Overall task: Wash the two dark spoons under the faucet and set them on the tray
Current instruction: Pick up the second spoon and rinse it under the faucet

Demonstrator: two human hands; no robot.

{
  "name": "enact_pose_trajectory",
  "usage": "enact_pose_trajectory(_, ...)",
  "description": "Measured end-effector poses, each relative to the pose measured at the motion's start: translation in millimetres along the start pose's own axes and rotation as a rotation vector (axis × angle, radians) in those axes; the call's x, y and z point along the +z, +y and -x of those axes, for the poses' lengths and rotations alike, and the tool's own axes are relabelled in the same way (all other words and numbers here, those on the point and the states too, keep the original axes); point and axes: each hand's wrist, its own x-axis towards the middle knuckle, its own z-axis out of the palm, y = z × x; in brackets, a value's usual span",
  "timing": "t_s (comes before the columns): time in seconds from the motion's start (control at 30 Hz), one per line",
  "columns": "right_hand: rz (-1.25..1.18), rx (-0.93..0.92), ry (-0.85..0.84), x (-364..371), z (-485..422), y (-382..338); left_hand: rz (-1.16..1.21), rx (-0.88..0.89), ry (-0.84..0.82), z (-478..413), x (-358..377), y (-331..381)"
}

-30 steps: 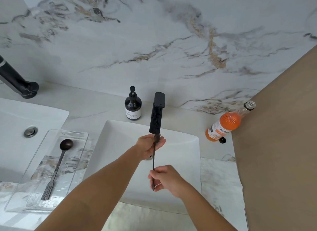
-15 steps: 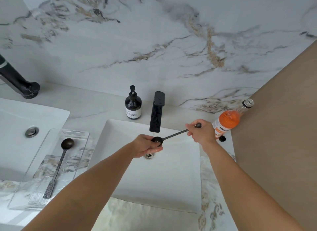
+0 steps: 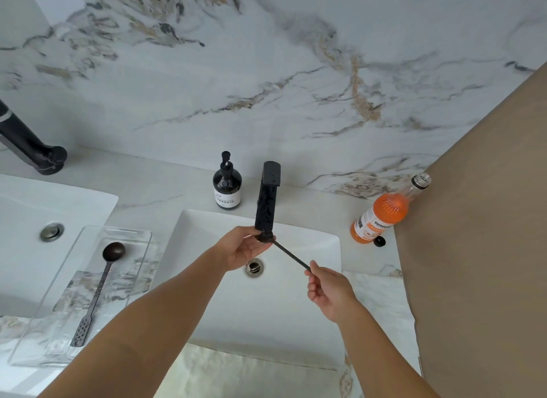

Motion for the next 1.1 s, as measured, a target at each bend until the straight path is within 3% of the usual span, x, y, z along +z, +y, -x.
enact_pose_trajectory(0.1, -0.026, -0.029, 0.000, 3, 0, 3, -0.103, 0.085, 0.113, 5, -3, 16)
enact_pose_trajectory(0.23, -0.001, -0.046, 0.009, 4, -1, 6, -0.412, 0.351, 0.362, 14, 25, 49)
enact_pose_trajectory(0.3, 0.006, -0.047, 0.012, 3, -1, 9, -0.546, 0.440, 0.347, 21, 50, 62)
enact_pose_trajectory(0.4, 0.010, -0.043, 0.023, 0, 1, 13, -0.716, 0.419, 0.280, 25, 81, 67)
enact_pose_trajectory(0.63, -0.033, -0.072, 0.020, -6, 6, 16, -0.580, 0.240, 0.253, 27, 87, 62)
enact_pose_trajectory(0.73, -0.038, -0.062, 0.016, -8, 10, 22, -0.605, 0.304, 0.239, 27, 76, 50)
enact_pose_trajectory(0.83, -0.060, -0.050, 0.011, -13, 13, 35, -0.547, 0.483, 0.452, 27, 57, 36)
enact_pose_trajectory(0.9, -0.103, -0.036, -0.026, -15, 14, 47, -0.432, 0.492, 0.623, 30, 36, 14)
enact_pose_trajectory(0.97, -0.166, -0.001, -0.077, -15, 16, 65, -0.358, 0.356, 0.551, 37, 15, -24)
enact_pose_trajectory(1.03, -0.218, 0.040, -0.115, -11, 20, 84, -0.346, 0.203, 0.347, 44, 5, -61)
enact_pose_trajectory(1.1, -0.201, 0.068, -0.142, -7, 24, 101, -0.368, 0.177, 0.209, 49, 2, -84)
